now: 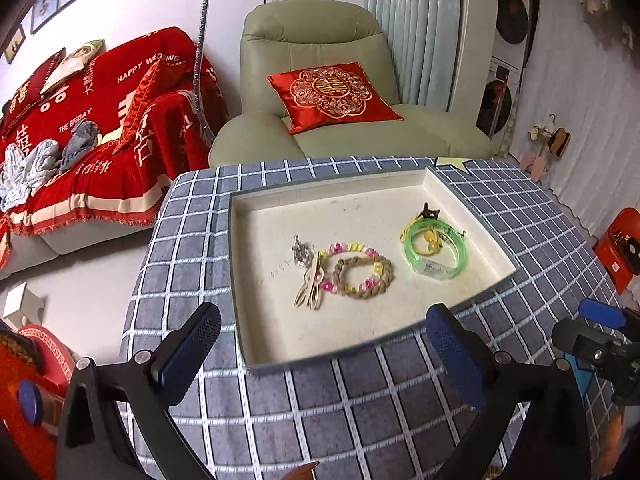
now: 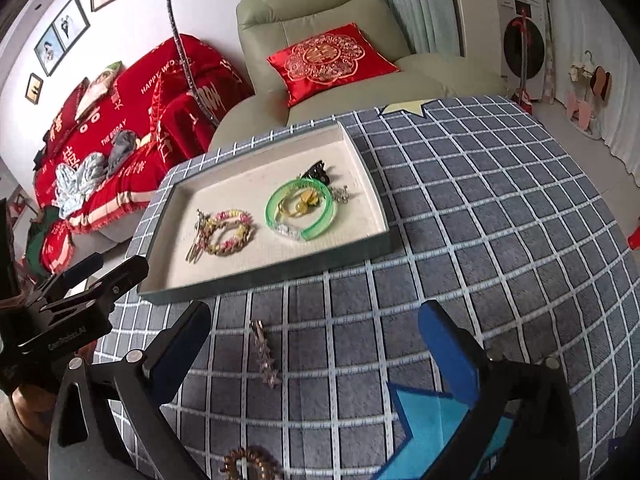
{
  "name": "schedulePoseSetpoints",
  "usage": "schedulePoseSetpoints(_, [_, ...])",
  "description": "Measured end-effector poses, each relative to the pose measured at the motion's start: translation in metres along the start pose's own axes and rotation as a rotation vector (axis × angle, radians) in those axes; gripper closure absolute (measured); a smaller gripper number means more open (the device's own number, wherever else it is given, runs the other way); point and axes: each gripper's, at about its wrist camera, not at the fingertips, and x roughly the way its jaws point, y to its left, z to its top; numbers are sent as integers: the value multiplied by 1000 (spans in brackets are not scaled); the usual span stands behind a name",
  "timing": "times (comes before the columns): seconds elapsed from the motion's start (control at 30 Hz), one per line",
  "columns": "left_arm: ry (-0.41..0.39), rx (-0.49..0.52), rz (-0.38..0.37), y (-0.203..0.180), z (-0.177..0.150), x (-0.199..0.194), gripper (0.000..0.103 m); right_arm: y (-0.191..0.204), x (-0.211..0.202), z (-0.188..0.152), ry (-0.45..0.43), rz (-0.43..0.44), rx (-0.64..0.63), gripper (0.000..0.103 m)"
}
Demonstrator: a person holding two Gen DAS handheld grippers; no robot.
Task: Organize jewelry
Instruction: 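Move the left tool to the coiled brown hair tie while the right tool approaches the silver star pendant, then close the left tool on the coiled hair tie while the right tool grips the star pendant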
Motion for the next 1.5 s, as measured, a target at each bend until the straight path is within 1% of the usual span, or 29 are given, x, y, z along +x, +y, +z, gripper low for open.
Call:
schedulePoseSetpoints(0.27, [14, 2, 16, 2, -22, -15, 0, -2, -14, -16, 8, -3, -2, 0])
schedulePoseSetpoints(0.37, [38, 7, -5, 2, -30, -17, 0, -5, -18, -21, 12, 1, 4, 0])
schedulePoseSetpoints(0.53, [56, 11, -20, -1, -46, -25, 0, -7, -25, -30, 18, 9, 7, 0])
schedulePoseSetpoints(0.83, [129, -44, -76, -4, -83, -27, 0, -15, -25, -57, 64, 13, 12, 0])
schedulePoseSetpoints(1.07, [181, -42, -161, -24, -106, -37, 0, -24, -22, -65, 90, 3, 22, 0])
schedulePoseSetpoints(1.17, [194, -36, -181, -37, -113, -42, 0, -25, -20, -66, 100, -3, 20, 0])
schedulePoseSetpoints(1.37, [223, -8, -180, -56, -126, -38, 0, -20, -12, -65, 122, -3, -3, 0])
schedulePoseSetpoints(1.5, [234, -4, -172, -63, -130, -36, 0, -15, -4, -63, 134, -8, -27, 0])
